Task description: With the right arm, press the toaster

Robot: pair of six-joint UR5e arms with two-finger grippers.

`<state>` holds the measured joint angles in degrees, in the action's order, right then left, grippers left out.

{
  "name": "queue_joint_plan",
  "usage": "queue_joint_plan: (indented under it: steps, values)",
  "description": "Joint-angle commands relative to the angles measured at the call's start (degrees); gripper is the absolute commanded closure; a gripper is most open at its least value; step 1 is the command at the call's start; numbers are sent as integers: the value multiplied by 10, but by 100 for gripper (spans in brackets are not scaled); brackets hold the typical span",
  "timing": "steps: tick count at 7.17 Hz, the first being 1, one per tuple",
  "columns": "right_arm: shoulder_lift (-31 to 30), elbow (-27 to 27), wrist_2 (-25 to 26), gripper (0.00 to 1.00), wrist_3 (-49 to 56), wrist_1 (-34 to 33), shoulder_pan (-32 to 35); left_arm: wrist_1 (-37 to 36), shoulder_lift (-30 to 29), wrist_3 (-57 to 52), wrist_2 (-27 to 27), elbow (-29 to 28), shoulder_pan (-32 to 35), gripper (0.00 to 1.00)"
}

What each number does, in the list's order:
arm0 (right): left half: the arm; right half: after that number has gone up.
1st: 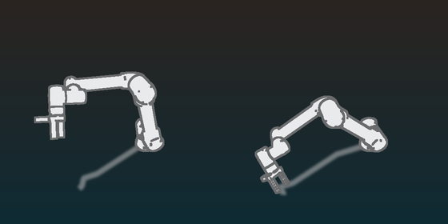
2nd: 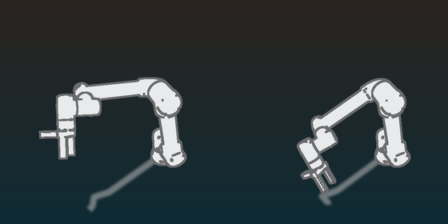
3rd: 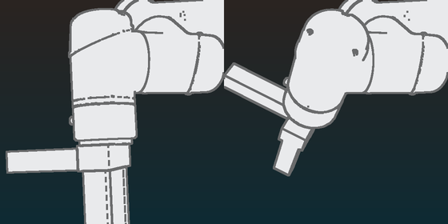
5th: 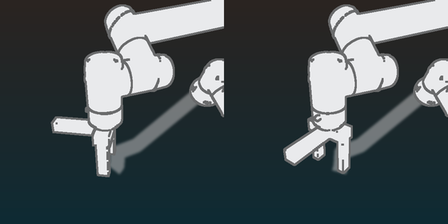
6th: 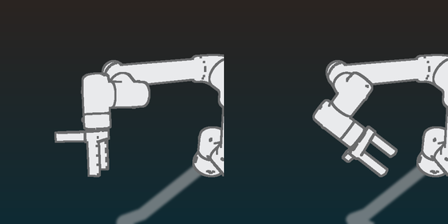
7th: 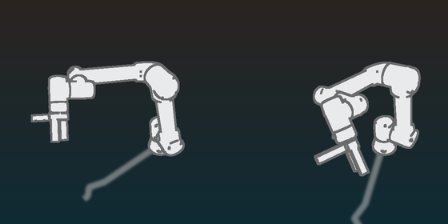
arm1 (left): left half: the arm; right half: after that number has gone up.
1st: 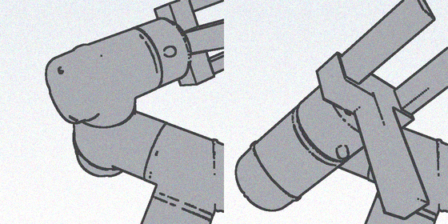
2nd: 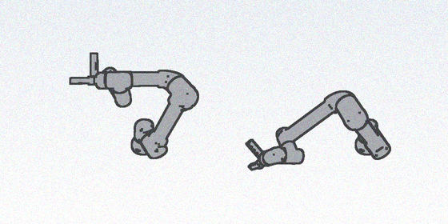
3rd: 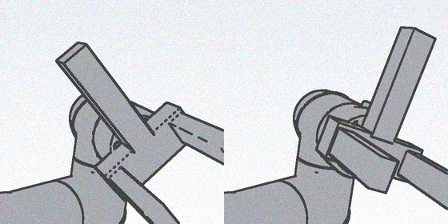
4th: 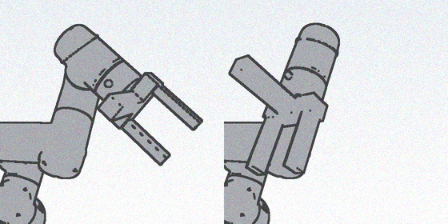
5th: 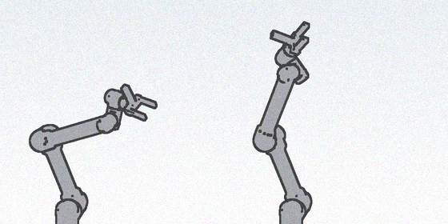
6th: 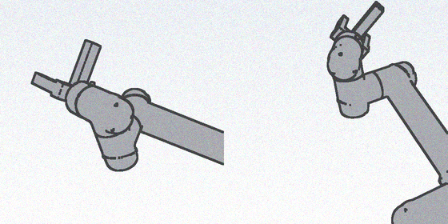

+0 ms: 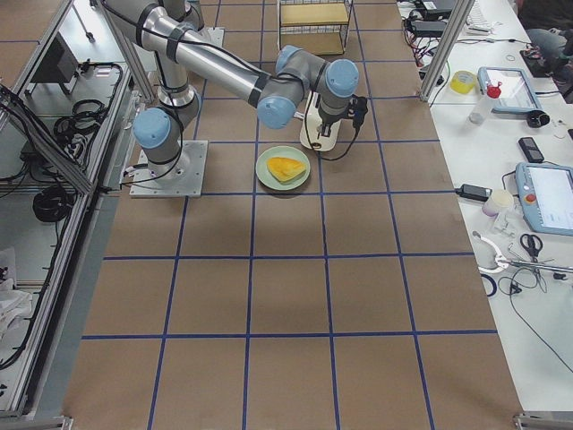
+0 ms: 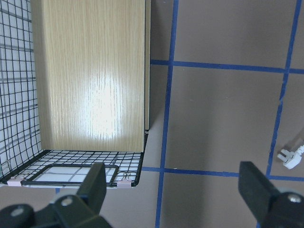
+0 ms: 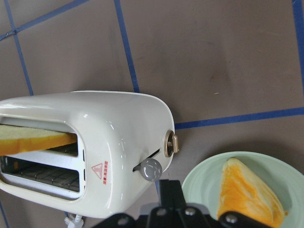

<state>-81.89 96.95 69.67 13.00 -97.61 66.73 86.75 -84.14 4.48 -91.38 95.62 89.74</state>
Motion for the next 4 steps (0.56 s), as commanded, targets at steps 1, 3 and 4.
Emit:
queue_joint_plan:
  steps: [1,3,4]
  values:
    - [-50,-9,39,87,-4,10,3,0,-1,0,0,0,0,0]
    - [-72,-51,111,1,5,44,30,0,0,0,1,0,0,0]
    - [-71,-75,117,0,0,60,48,0,-1,0,0,0,0,0]
